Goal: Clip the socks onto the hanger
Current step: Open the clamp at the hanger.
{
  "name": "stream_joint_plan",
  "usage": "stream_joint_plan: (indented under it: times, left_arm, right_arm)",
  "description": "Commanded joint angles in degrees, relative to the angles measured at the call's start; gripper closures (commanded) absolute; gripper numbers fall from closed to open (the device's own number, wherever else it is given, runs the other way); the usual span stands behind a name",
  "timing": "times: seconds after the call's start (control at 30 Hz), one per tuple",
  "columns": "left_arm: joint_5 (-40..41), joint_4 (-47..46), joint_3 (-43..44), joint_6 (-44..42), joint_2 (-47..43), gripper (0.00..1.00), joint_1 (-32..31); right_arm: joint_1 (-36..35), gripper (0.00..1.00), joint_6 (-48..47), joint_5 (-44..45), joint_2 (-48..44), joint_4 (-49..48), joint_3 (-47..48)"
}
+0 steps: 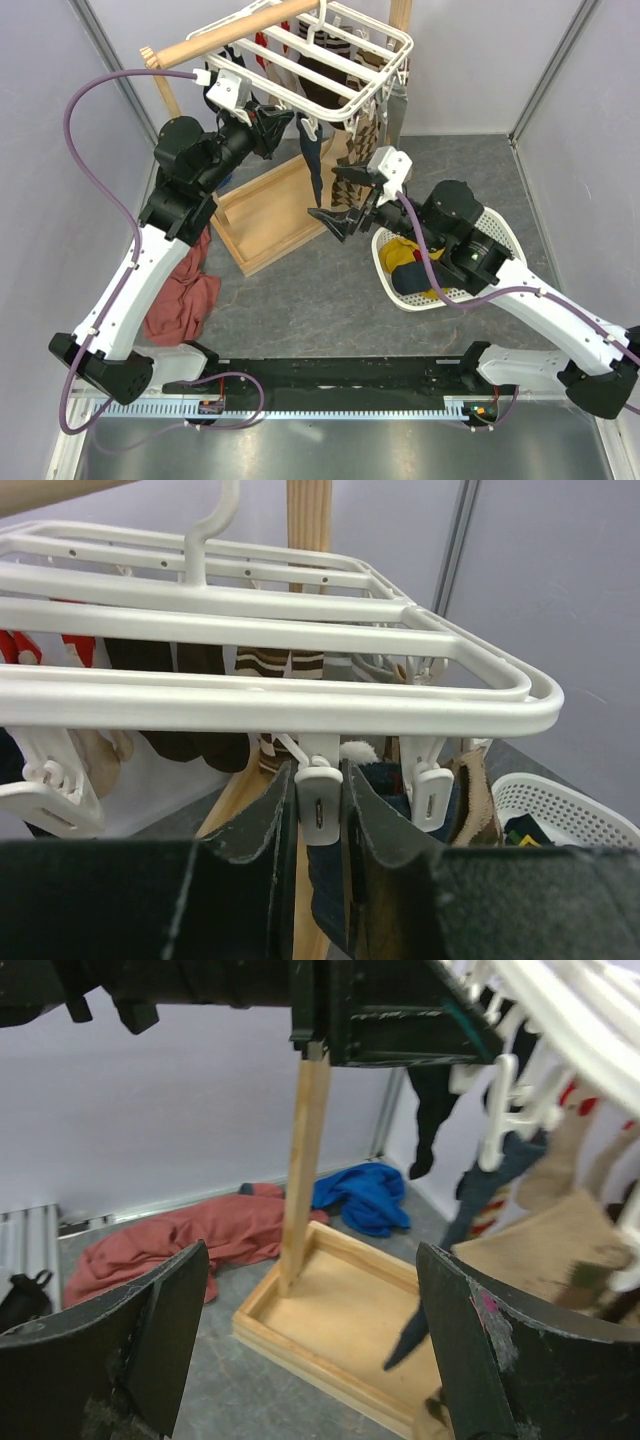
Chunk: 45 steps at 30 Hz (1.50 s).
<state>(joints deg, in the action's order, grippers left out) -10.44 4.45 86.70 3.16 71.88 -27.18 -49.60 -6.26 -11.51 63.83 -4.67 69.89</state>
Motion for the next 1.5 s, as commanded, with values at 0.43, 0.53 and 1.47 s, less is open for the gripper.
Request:
stream_joint_plan:
  times: [0.43, 0.53, 1.47]
  left_arm:
    - [-3.88, 7.77, 4.80, 2.82, -0.25, 0.91, -6.57]
    - [-6.61, 8.12, 4.62, 3.17, -0.16, 0.91, -6.57]
    - [-23.22, -6.28, 4.10, 17.05, 2.30, 0.96, -6.57]
  right_arm:
    - [5.91, 0.11, 10.46, -7.73, 8.50, -13.86, 4.74]
    - [11.27, 0.12, 16.62, -14.56, 8.94, -17.99, 3.85]
    - [19.46, 0.18, 29.46, -20.75, 14.04, -26.10, 7.89]
